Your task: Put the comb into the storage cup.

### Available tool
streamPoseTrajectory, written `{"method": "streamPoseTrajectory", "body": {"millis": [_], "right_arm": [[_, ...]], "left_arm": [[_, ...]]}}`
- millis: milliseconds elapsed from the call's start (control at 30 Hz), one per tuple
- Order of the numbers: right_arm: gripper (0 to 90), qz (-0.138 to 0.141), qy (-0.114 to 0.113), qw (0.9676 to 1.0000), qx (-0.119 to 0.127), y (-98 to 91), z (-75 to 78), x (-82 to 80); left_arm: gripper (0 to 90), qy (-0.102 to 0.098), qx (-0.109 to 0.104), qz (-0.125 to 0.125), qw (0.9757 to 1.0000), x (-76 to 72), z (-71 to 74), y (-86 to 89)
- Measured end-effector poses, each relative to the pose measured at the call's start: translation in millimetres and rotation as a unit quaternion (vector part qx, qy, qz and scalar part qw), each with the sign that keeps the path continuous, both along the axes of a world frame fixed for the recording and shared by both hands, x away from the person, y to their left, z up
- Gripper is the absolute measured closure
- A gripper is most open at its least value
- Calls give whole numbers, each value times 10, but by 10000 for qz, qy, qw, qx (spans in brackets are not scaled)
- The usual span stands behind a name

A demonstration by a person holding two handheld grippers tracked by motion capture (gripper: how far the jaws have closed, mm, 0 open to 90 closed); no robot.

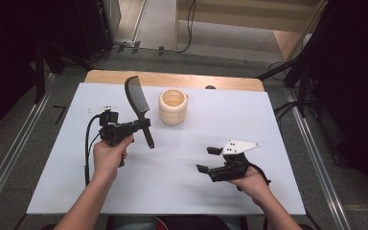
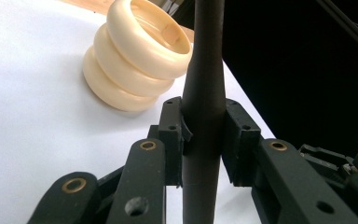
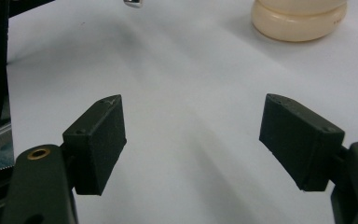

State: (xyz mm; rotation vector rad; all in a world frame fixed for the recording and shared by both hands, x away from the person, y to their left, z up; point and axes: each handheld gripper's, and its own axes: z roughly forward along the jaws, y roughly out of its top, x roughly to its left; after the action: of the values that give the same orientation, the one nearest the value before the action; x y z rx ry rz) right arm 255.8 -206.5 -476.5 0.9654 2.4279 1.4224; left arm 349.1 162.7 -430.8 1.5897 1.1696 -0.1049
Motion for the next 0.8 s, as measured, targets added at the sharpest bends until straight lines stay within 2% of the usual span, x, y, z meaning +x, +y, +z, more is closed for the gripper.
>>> {"method": "streamPoseTrajectory", "body": {"millis": [333, 800], "right_arm": [[208, -123, -4, 9999, -27, -168, -6, -74], [208, -346, 191, 9991, -138, -394, -59, -213]], "left_arm": [[729, 19, -21, -71, 10000, 17, -5, 24], [729, -35, -15, -206, 9998, 68, 9, 46]]}}
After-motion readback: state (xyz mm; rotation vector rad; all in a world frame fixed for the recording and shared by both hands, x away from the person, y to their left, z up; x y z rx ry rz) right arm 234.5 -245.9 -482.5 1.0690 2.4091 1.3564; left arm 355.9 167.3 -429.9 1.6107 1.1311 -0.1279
